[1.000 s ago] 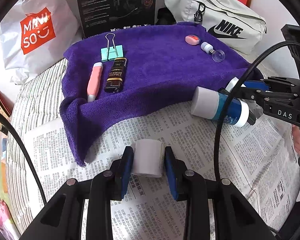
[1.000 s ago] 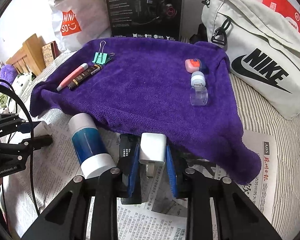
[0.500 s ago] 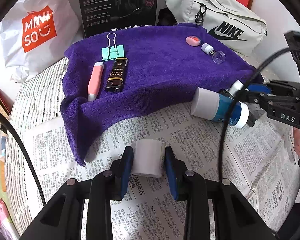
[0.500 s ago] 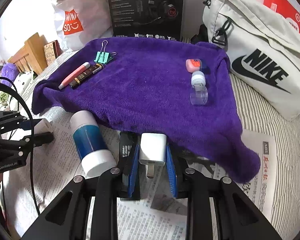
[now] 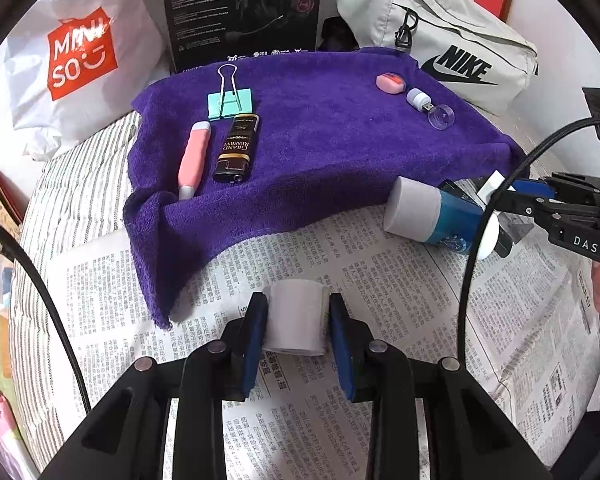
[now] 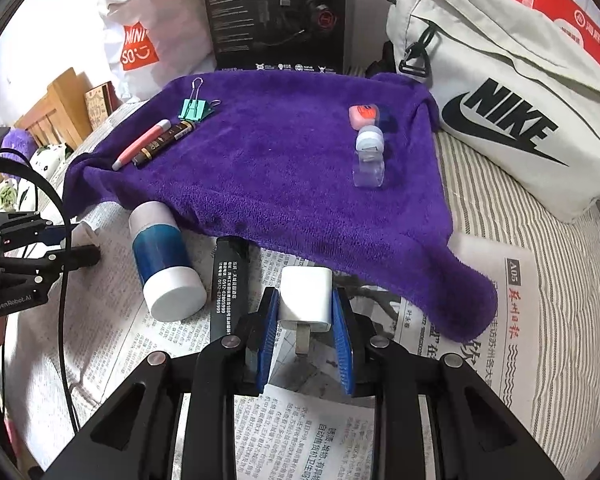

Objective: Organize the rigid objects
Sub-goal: 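Lift the tape roll in the left tool while the right tool lifts the charger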

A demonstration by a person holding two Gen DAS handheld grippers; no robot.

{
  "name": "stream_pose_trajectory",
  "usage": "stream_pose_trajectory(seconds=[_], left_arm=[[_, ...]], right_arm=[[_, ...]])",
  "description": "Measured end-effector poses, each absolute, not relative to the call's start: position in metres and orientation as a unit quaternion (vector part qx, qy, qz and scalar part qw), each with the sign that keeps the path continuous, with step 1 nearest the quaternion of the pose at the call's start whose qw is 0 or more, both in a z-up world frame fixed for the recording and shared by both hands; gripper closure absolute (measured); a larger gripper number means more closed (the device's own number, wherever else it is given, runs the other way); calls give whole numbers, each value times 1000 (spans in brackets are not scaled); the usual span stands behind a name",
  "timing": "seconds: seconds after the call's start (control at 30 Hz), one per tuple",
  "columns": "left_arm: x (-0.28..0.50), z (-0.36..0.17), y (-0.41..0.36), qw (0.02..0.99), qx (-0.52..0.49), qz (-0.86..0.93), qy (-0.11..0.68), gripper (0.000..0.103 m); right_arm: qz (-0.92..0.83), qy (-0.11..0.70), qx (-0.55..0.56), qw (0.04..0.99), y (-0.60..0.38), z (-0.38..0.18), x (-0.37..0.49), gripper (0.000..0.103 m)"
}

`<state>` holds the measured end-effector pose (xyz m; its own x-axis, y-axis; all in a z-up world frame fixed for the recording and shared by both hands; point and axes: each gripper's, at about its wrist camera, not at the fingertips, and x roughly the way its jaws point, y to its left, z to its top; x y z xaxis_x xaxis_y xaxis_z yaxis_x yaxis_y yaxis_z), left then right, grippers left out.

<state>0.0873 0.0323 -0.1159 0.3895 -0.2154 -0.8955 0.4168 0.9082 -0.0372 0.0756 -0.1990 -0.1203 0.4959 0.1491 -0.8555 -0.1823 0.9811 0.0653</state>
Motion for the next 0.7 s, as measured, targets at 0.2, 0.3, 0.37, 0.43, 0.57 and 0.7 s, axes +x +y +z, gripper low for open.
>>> stream_pose_trajectory(seconds=[0.2,0.3,0.37,0.43,0.57,0.7], left_arm=[[85,-111,35,828,81,-194,520,75],[83,-106,35,831,79,-193,515,75],[83,-104,37,833,74,-192,514,75],[84,-106,37,831,74,-192,517,75],[83,-113,34,826,93,-180,526,75],[82,-116,31,827,105,-176,523,75]], right_arm=[[97,492,-2,865,-209,-111,70,77],[95,487,-5,868,-211,-104,69,77],[97,483,-6,870,-212,-101,68,77],[98,485,-7,869,-212,-102,69,77],[99,498,-10,861,-211,-113,70,77],[94,506,-21,857,-206,-125,73,77]])
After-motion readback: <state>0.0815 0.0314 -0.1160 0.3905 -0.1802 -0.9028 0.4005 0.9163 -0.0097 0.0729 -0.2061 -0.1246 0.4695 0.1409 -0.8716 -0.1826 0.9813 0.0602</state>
